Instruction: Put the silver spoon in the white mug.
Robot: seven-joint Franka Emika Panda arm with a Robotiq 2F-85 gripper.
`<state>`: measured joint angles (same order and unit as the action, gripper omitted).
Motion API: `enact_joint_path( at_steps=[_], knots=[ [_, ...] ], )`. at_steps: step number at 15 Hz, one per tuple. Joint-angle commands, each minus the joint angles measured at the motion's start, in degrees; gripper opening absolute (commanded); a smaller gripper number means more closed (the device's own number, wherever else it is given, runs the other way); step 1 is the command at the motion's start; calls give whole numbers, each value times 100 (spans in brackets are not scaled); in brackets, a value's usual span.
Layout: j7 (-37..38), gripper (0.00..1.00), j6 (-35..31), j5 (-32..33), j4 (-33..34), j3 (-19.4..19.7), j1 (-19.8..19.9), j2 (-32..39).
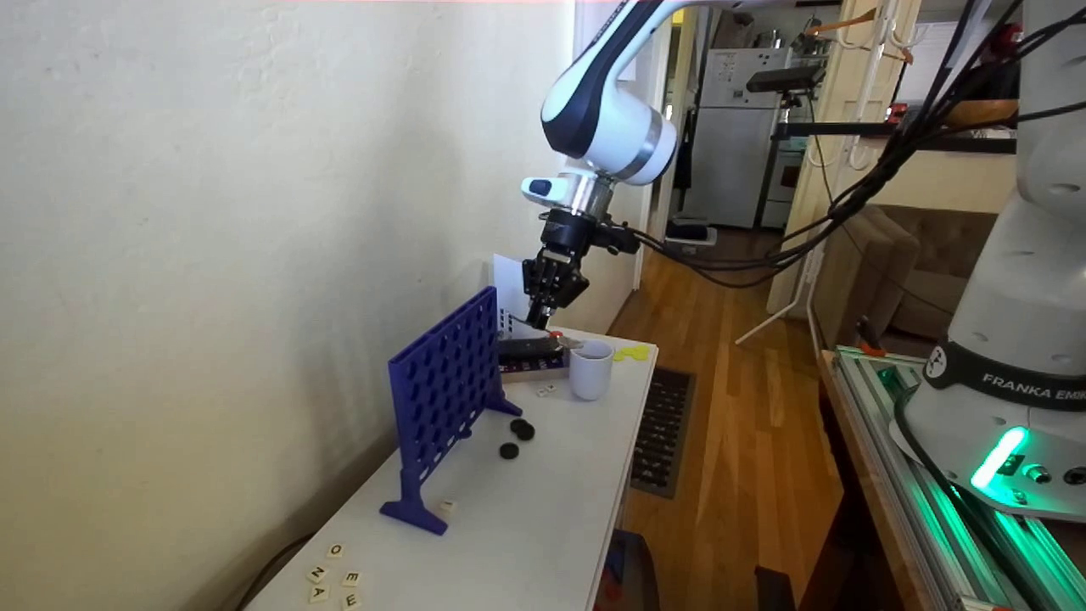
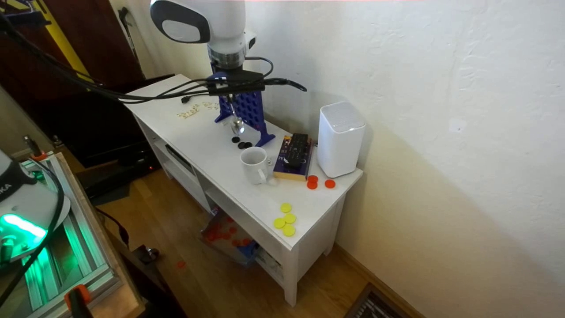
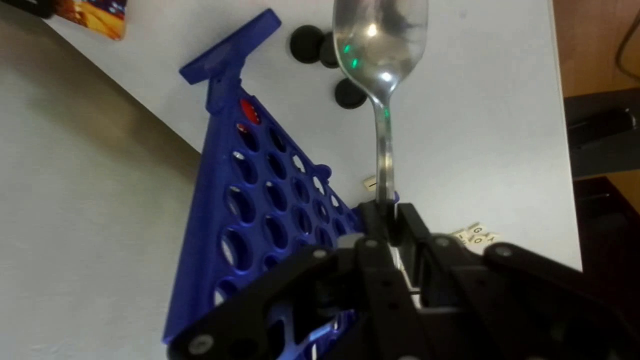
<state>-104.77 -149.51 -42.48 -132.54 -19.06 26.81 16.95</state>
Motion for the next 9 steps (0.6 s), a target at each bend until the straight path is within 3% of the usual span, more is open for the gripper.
enact_joint_path(
  at_steps=[1, 9],
  knots=[
    [-533, 3, 584, -756, 117, 688, -258, -199],
    [-2146, 3, 1297, -2253, 306, 1765, -567, 2]
  ],
)
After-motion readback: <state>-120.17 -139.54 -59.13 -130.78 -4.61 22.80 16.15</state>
